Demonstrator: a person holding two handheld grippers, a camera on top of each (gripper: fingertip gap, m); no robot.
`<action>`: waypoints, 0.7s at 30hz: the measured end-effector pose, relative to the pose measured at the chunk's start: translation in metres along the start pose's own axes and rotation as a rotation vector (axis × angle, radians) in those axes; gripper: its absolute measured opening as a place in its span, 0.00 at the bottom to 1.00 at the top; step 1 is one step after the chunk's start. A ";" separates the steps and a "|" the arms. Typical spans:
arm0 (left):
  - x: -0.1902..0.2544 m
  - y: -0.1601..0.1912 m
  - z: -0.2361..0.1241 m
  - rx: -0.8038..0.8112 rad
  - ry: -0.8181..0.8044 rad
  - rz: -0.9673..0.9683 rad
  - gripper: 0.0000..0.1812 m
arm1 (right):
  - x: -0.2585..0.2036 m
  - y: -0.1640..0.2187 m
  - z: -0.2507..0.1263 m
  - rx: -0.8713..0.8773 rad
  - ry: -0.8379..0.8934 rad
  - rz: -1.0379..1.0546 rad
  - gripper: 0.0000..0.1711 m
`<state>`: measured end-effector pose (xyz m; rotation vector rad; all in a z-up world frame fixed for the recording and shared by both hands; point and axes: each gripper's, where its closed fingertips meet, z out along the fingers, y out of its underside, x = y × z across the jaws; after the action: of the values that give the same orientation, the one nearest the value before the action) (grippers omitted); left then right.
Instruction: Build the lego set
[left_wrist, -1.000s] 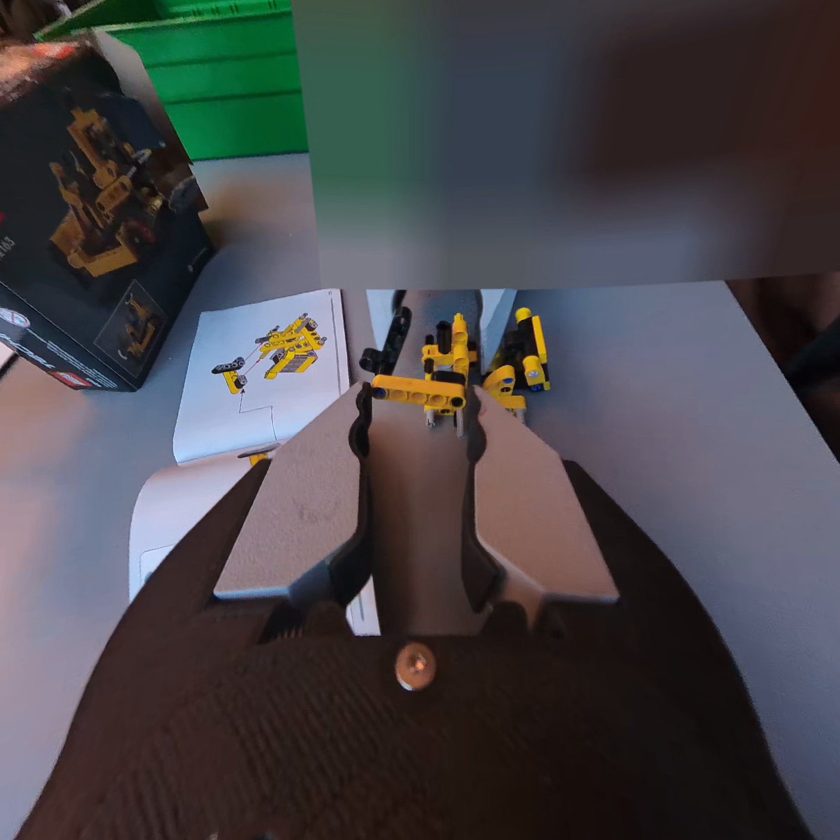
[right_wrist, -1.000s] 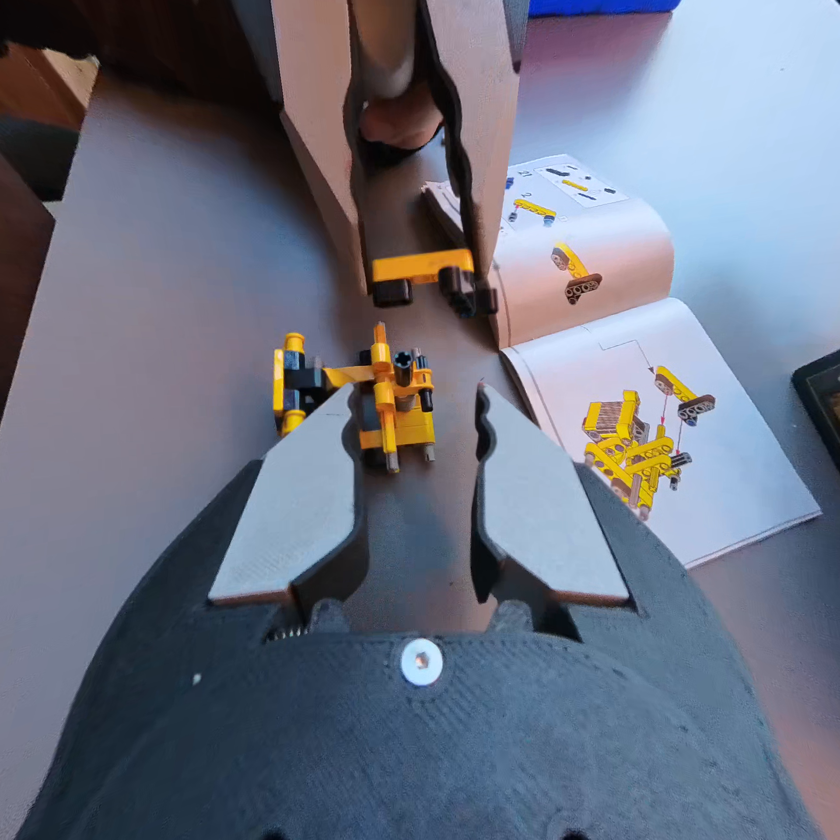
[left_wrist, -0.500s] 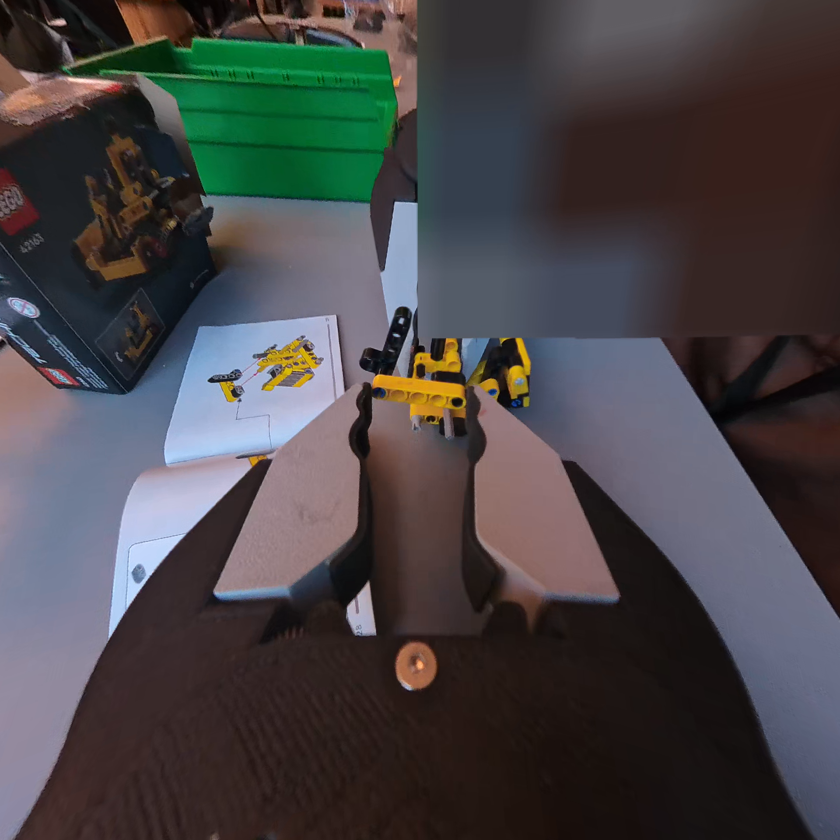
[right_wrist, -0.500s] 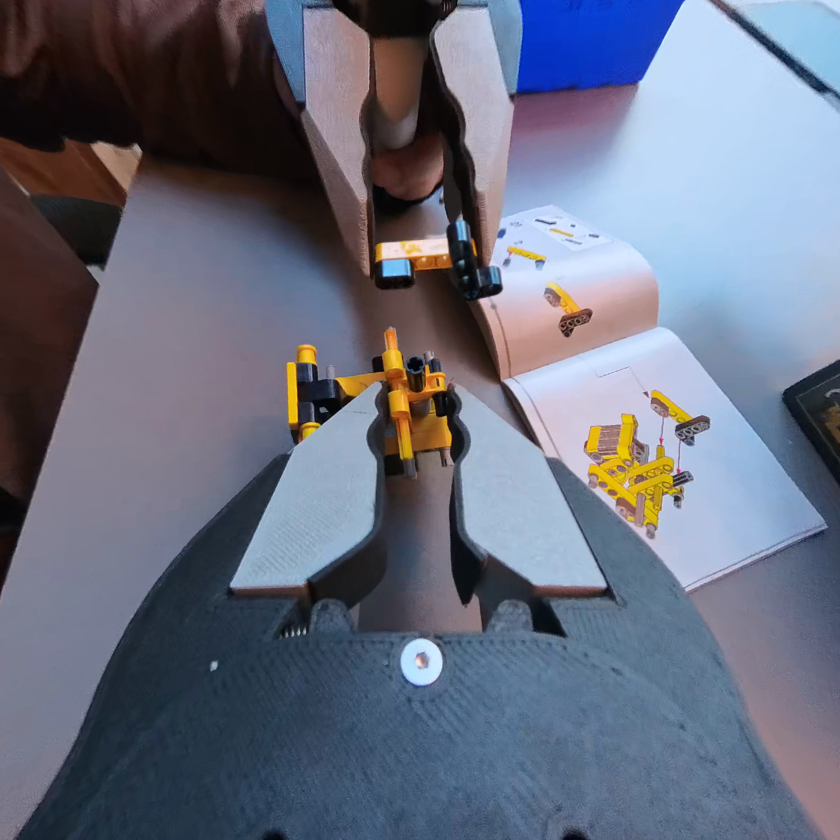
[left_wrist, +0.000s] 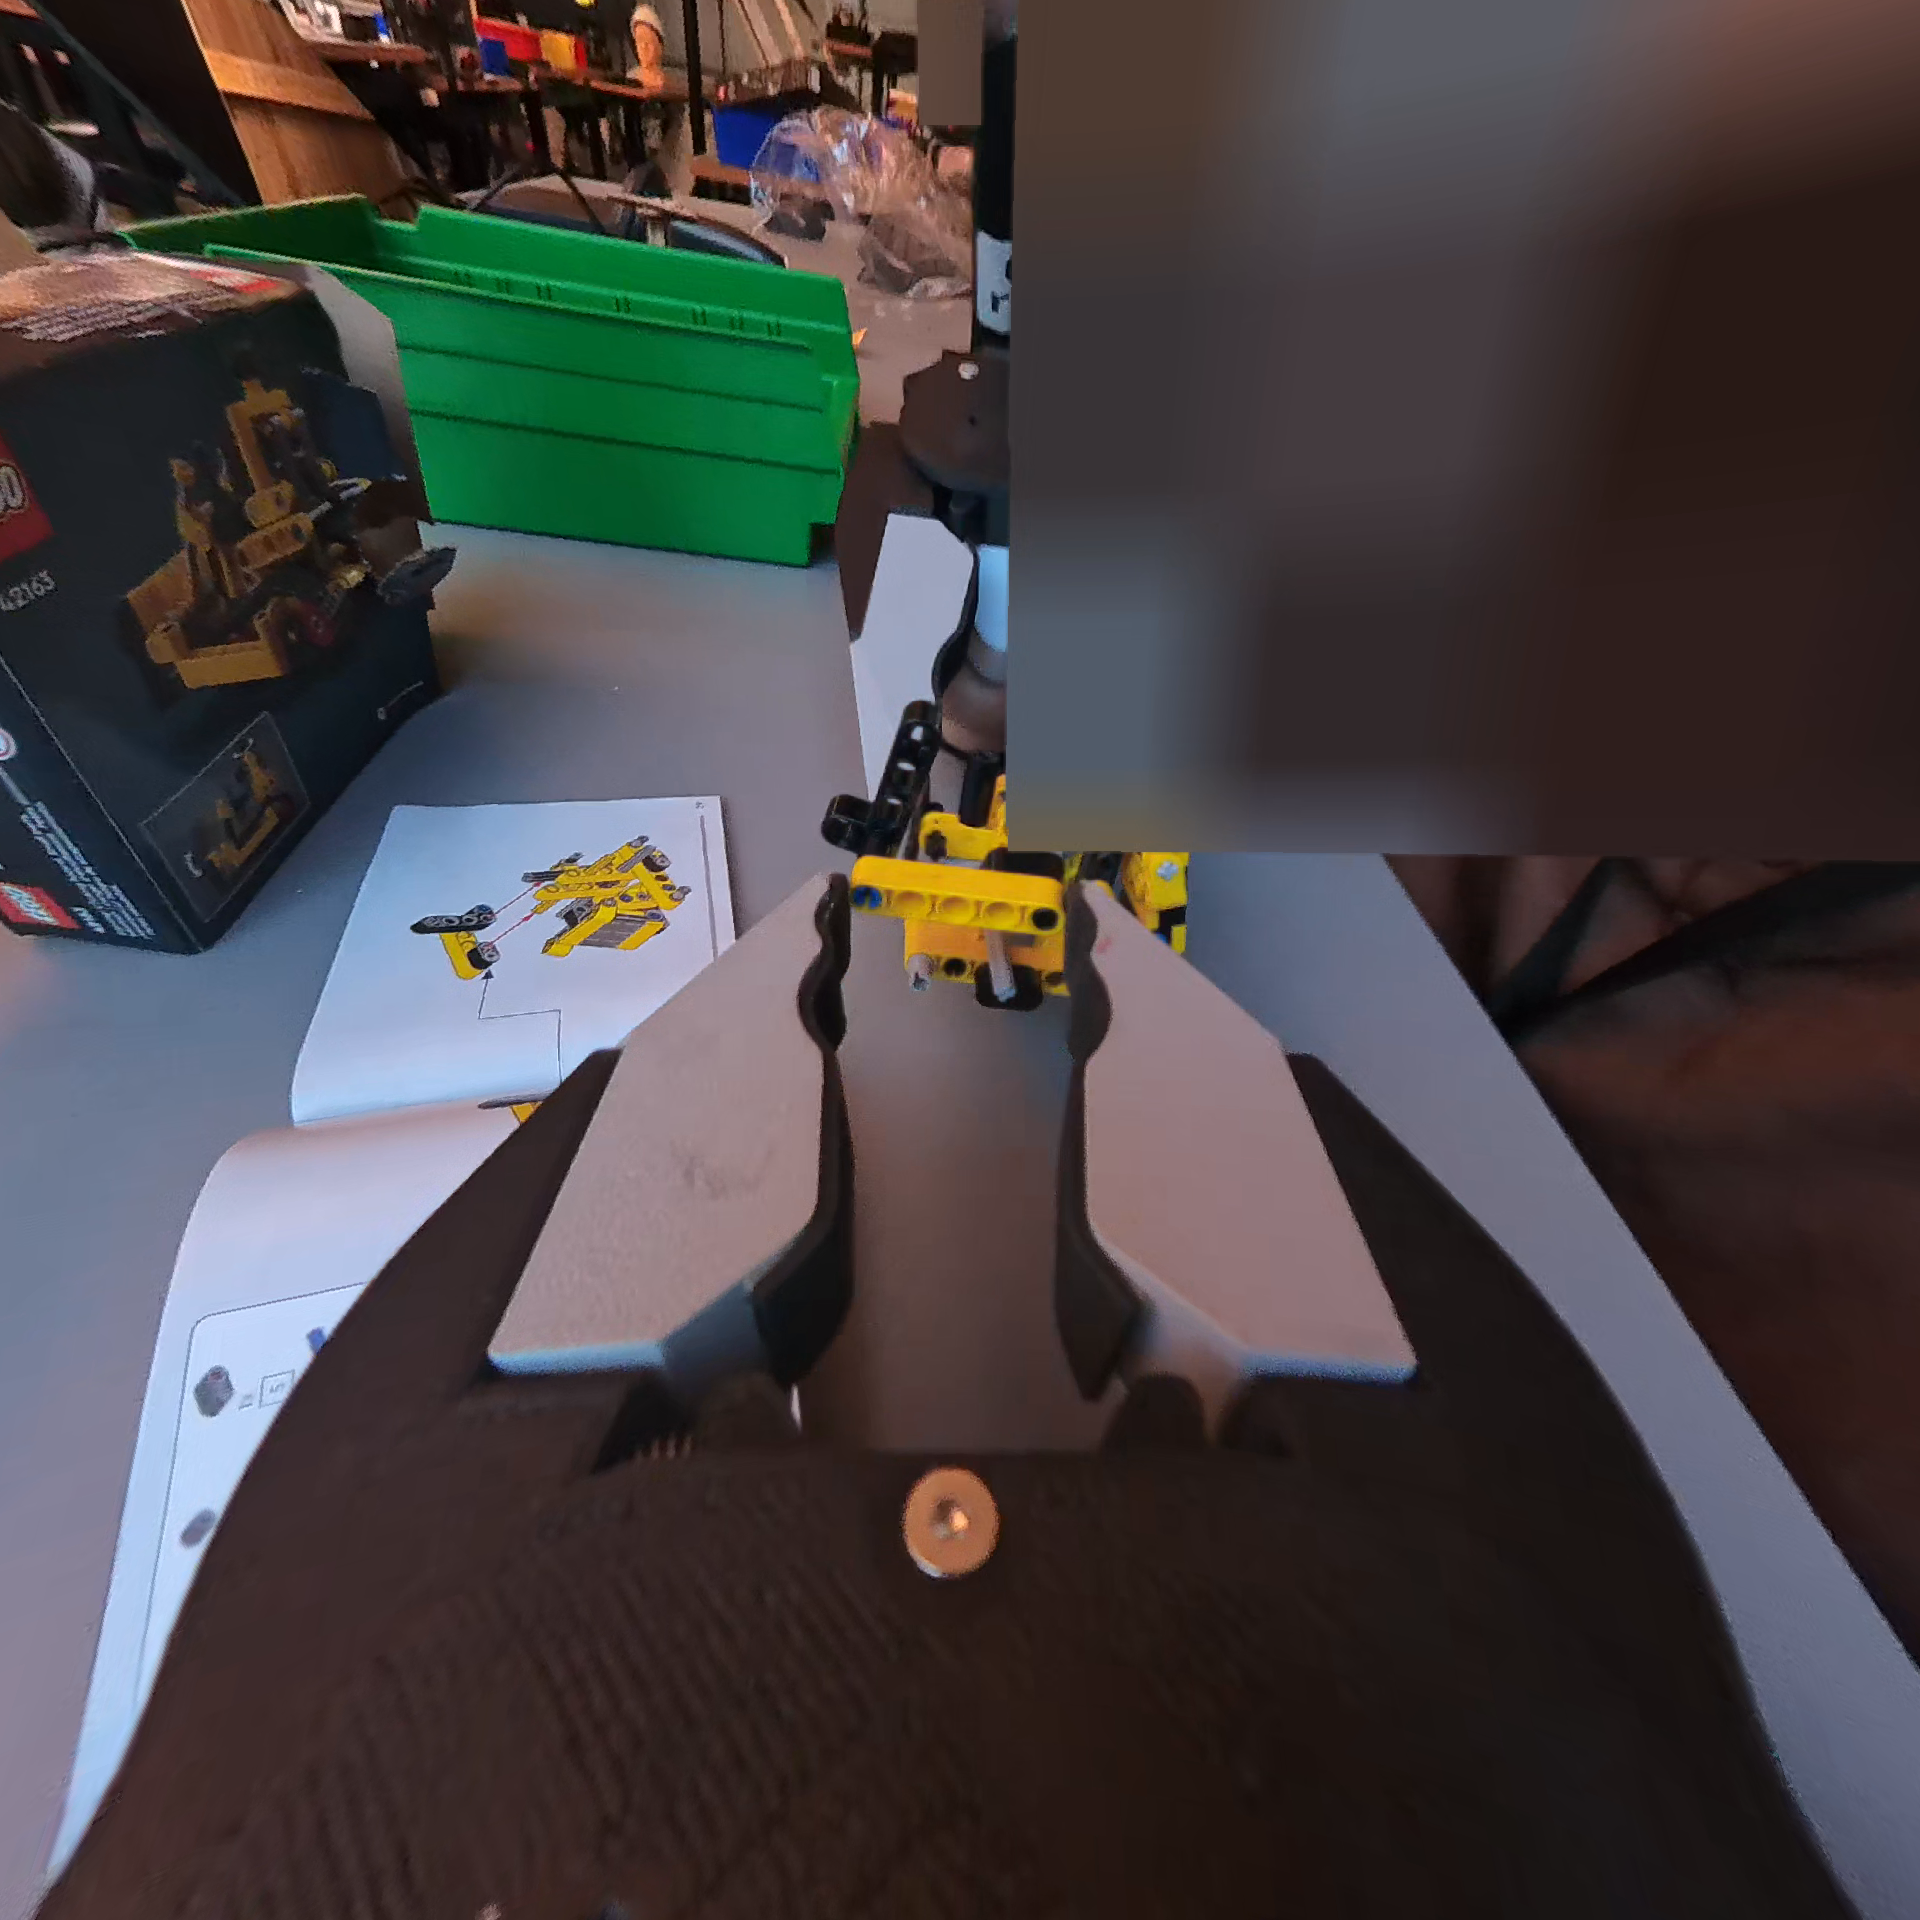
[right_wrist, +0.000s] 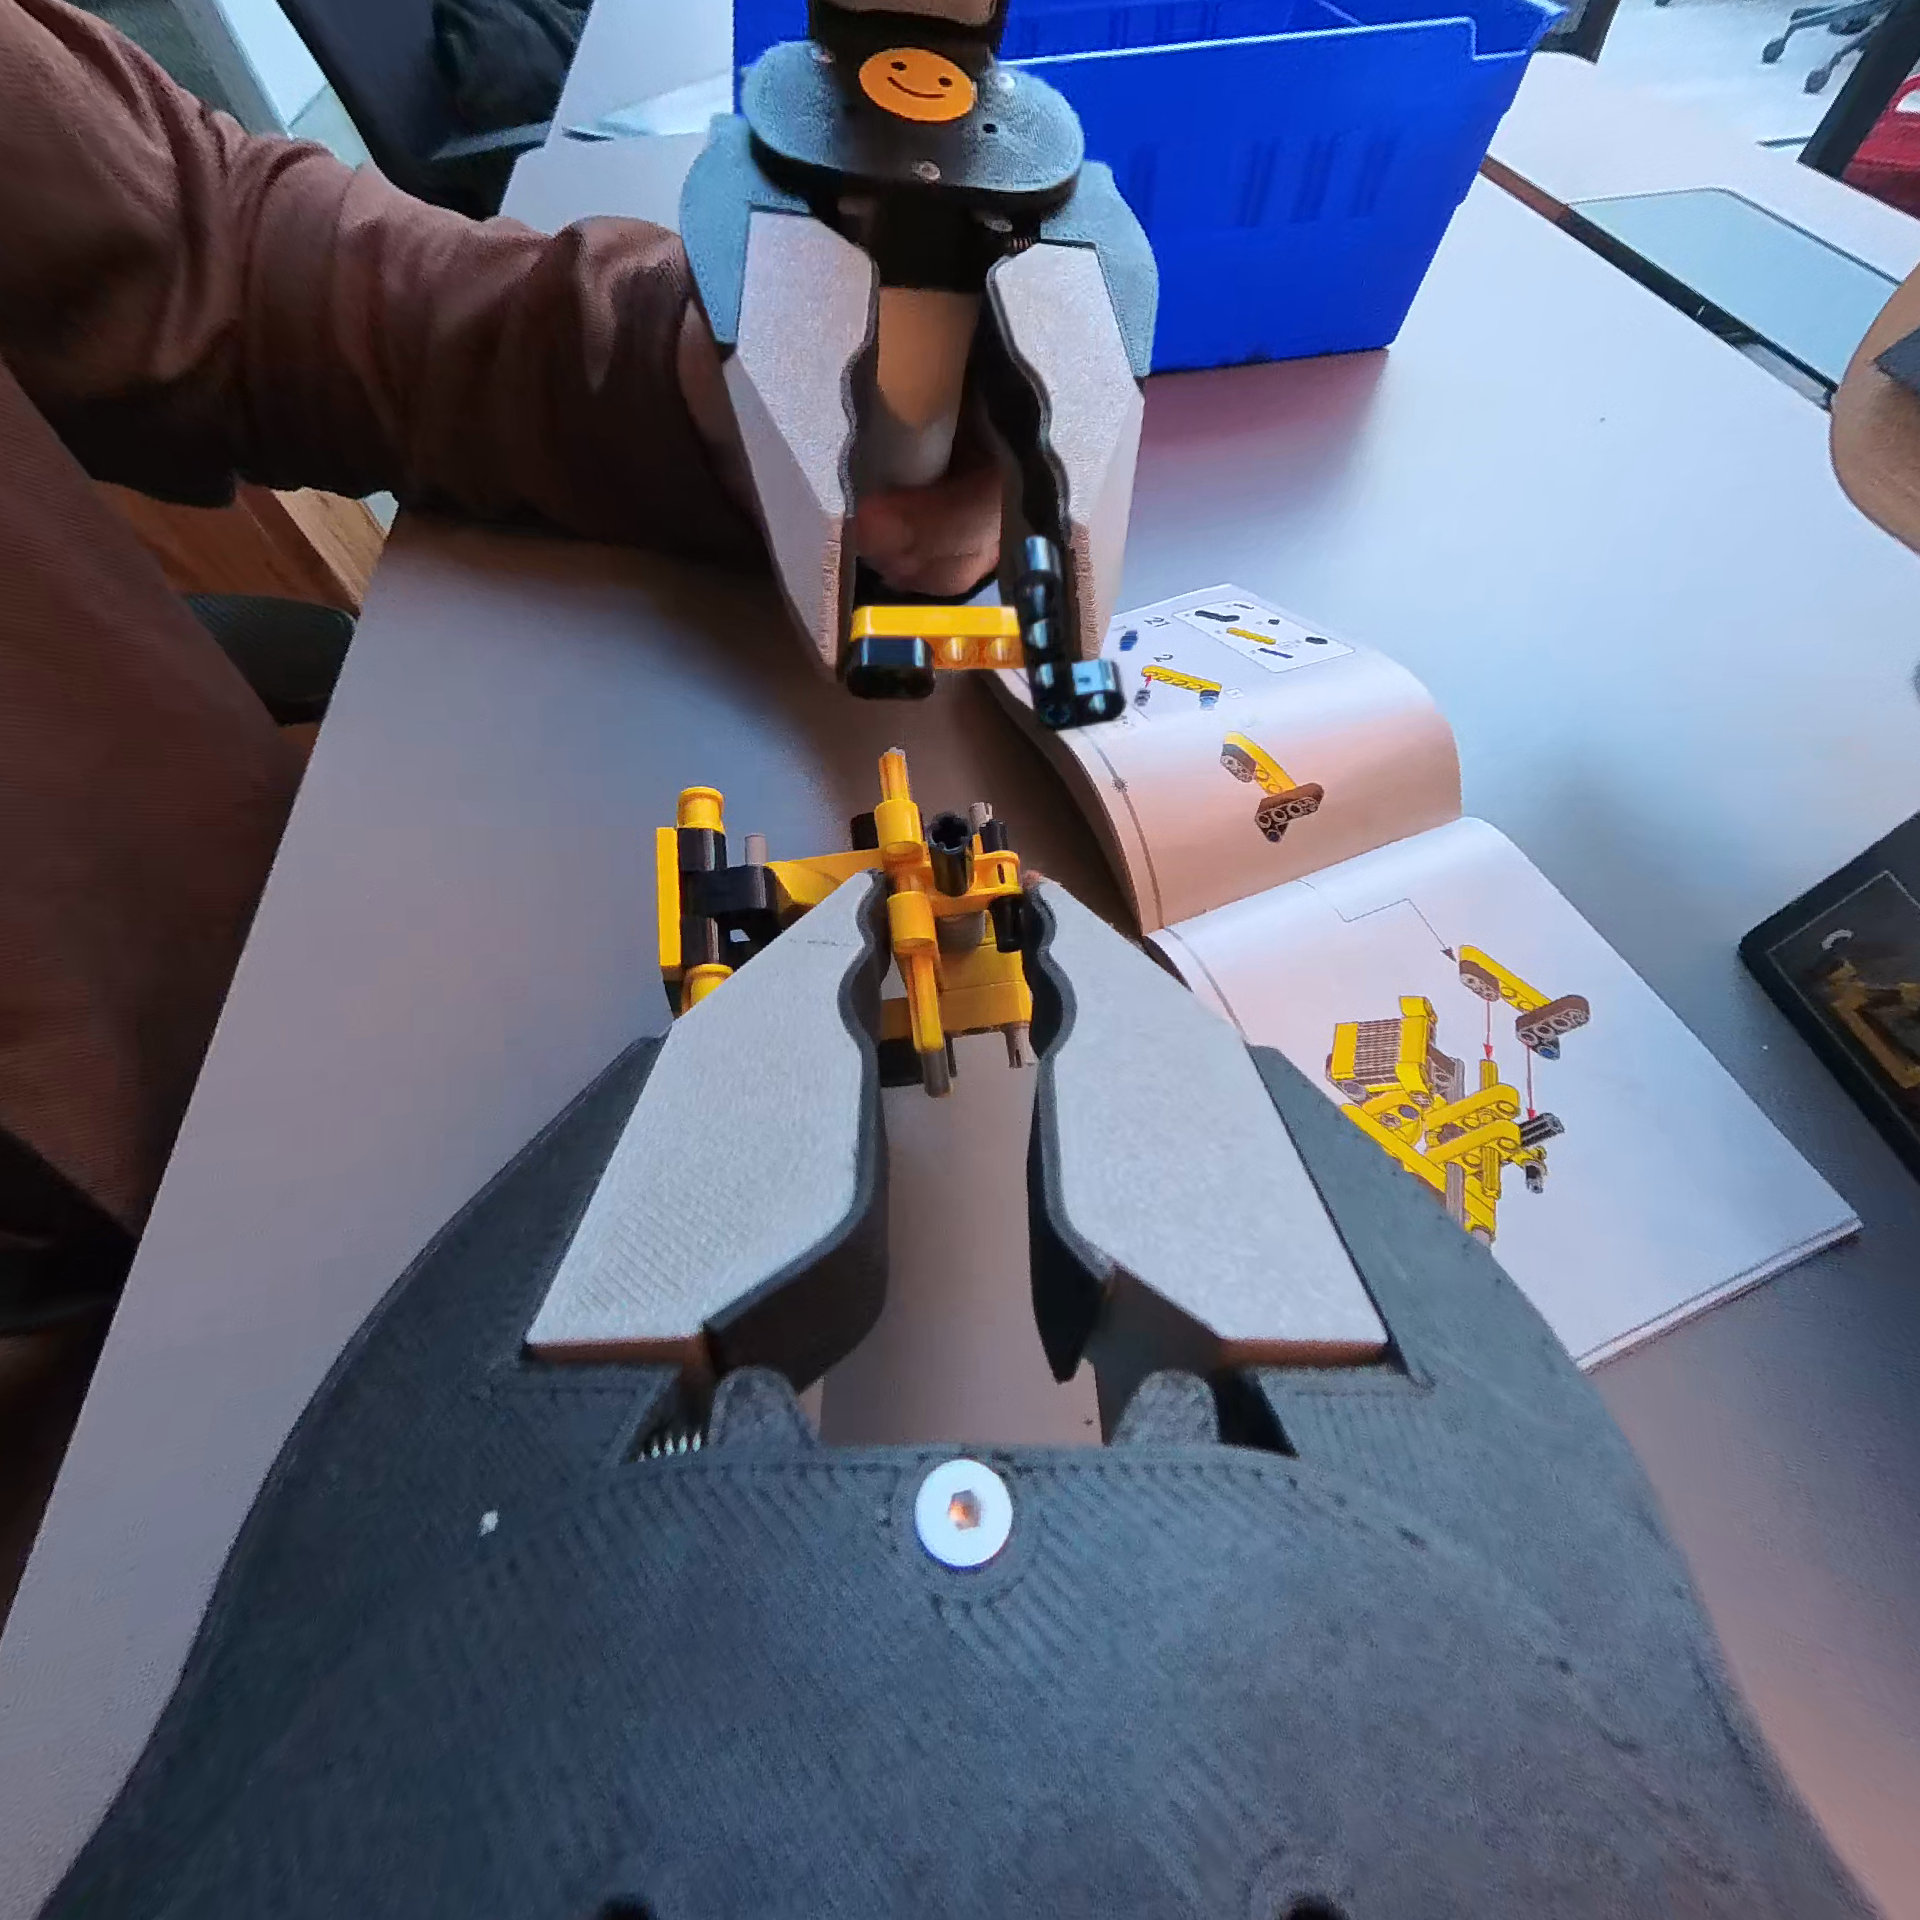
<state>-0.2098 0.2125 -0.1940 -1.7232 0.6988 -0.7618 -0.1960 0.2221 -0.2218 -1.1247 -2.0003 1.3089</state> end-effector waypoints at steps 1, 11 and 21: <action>-0.001 -0.001 -0.001 0.009 0.005 -0.015 0.22 | 0.000 -0.001 0.000 0.004 -0.001 0.003 0.12; -0.001 -0.005 -0.004 0.037 0.018 -0.027 0.22 | -0.001 -0.006 -0.003 0.033 -0.005 0.020 0.12; 0.002 -0.002 -0.001 0.011 0.011 0.006 0.22 | 0.000 -0.009 -0.005 0.046 0.005 0.020 0.12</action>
<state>-0.2092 0.2111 -0.1920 -1.7073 0.7052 -0.7702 -0.1954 0.2232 -0.2120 -1.1281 -1.9502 1.3545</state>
